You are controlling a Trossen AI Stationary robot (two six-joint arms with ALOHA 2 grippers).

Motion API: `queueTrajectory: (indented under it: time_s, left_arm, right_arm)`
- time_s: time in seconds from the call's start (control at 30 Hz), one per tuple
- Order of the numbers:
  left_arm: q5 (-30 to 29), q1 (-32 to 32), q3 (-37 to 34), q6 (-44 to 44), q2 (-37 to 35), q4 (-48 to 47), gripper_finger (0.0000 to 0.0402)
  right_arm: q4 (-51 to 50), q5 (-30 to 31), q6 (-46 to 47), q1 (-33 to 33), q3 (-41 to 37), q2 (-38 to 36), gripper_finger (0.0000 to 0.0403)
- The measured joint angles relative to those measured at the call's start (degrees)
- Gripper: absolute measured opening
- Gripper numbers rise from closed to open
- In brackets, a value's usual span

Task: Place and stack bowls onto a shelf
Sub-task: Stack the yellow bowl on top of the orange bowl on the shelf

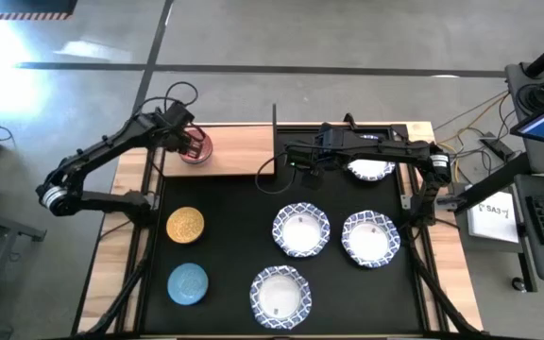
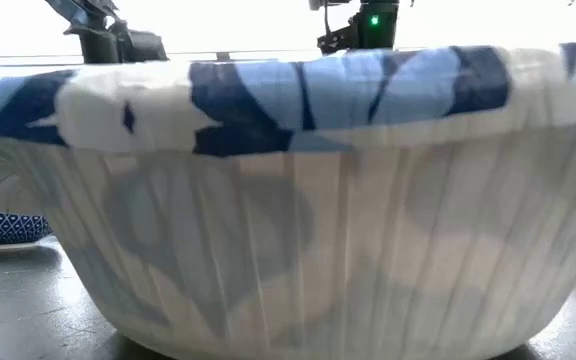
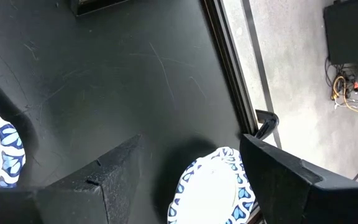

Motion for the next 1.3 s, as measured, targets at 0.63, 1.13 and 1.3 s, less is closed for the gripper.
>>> queueTrajectory:
  time_s: [0.63,1.13,1.3]
  left_arm:
    - [7.4,-37.3,0.0,-9.6,-3.2,4.9,0.0105]
    - [7.0,-50.9,-1.8,-26.8,-2.4,-3.2,0.0105]
    - [6.1,-57.2,-2.8,-34.4,-1.7,-3.3,0.0105]
  right_arm:
    - [-0.1,-12.6,0.4,0.5,0.0,-0.2,0.0256]
    - [0.4,-18.8,4.8,11.8,0.0,-0.2,0.0256]
    - [0.4,-18.8,8.4,17.2,0.0,-0.2,0.0256]
